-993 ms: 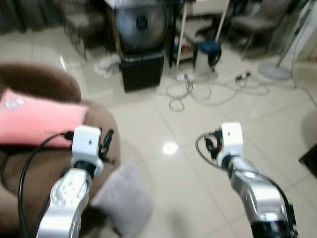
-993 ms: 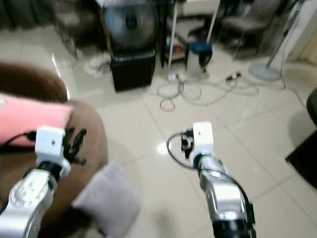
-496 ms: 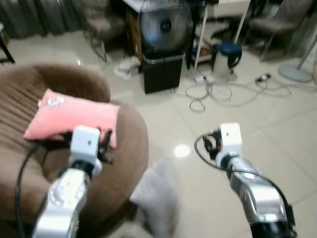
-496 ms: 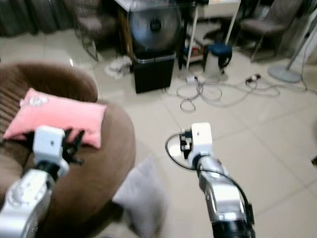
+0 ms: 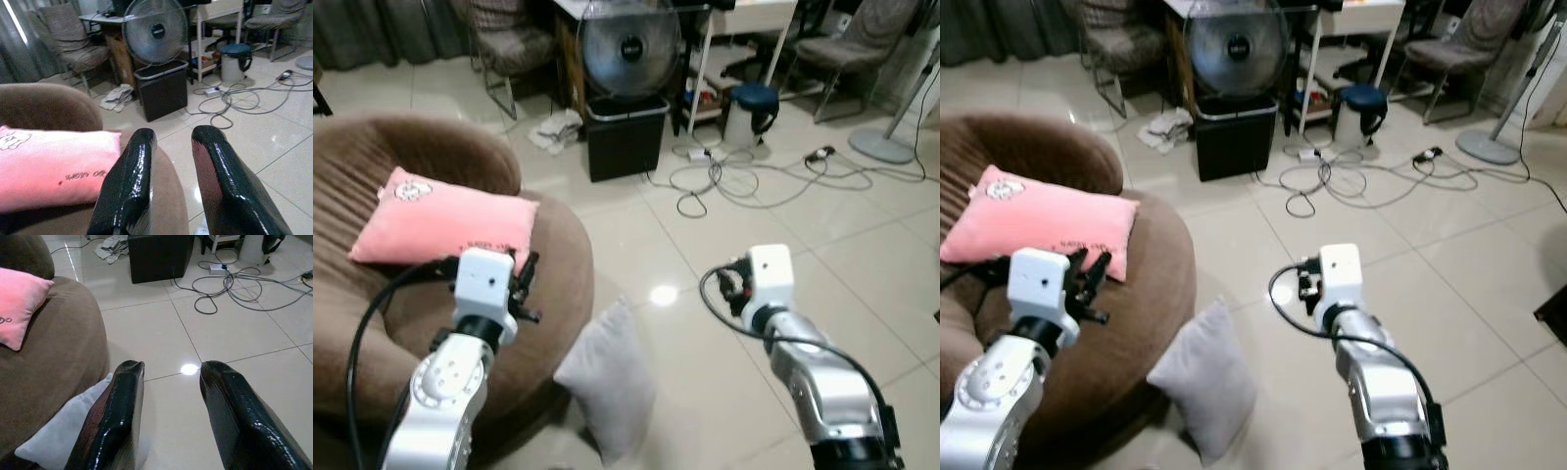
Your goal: Move the pillow to the sofa from floor
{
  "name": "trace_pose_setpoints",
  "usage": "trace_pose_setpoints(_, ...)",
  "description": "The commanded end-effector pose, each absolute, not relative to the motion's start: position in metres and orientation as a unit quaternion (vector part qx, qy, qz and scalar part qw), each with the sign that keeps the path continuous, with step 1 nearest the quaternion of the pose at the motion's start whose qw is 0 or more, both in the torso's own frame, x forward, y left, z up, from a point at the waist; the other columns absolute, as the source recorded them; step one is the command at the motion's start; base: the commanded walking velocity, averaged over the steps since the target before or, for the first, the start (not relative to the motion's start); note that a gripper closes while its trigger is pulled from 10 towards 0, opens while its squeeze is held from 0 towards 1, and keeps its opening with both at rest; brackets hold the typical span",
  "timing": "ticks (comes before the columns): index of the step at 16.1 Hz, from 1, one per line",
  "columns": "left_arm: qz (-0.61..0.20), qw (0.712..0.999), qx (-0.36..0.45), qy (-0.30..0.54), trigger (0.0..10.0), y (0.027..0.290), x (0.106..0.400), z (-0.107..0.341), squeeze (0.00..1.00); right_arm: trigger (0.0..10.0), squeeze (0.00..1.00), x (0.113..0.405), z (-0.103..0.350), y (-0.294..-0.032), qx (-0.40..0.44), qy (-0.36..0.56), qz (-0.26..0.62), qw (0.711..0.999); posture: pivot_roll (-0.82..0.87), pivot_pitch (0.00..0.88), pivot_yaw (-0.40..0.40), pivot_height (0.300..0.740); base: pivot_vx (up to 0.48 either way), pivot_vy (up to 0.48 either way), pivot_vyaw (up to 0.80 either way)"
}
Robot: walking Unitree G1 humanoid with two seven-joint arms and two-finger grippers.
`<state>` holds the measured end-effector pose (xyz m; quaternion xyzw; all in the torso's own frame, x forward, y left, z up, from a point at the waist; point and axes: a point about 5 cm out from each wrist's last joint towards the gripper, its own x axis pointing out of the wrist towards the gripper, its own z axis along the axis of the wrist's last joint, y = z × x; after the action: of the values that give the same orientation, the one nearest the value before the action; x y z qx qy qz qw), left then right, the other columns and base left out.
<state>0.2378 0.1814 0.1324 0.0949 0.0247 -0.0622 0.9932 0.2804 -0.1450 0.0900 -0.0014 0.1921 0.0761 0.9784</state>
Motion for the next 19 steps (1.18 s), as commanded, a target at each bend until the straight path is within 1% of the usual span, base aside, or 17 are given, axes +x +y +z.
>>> trace_pose_setpoints(1,-0.056,0.993,0.103,0.024,10.0,0.185,0.237,0.133,0.00,10.0,0.00,0.283,0.096,-0.138,0.000,0.178,0.090,0.980,0.11,0.000,-0.012,0.740,0.000,0.000,0.00)
trace_pose_setpoints(4,-0.054,0.993,0.107,0.020,10.0,0.185,0.235,0.130,0.00,10.0,0.00,0.282,0.094,-0.139,0.004,0.182,0.087,0.979,0.11,0.000,-0.012,0.740,0.000,0.000,0.00)
trace_pose_setpoints(6,-0.055,0.993,0.101,0.016,10.0,0.185,0.234,0.129,0.00,10.0,0.00,0.281,0.090,-0.143,0.001,0.188,0.085,0.978,0.11,0.000,-0.009,0.740,0.000,0.000,-0.69)
trace_pose_setpoints(11,-0.064,0.993,0.097,0.019,10.0,0.185,0.231,0.125,0.00,10.0,0.00,0.276,0.084,-0.143,-0.010,0.200,0.099,0.975,0.11,0.000,-0.005,0.740,0.000,0.000,-0.79)
trace_pose_setpoints(13,-0.068,0.993,0.096,0.020,10.0,0.185,0.230,0.123,0.00,10.0,0.00,0.274,0.080,-0.144,-0.029,0.203,0.116,0.972,0.11,0.000,-0.005,0.740,0.000,0.000,-0.54)
trace_pose_setpoints(19,-0.072,0.993,0.094,0.018,10.0,0.186,0.230,0.122,0.00,10.0,0.00,0.274,0.077,-0.145,-0.057,0.203,0.122,0.970,0.11,0.000,-0.004,0.740,0.000,0.000,0.00)
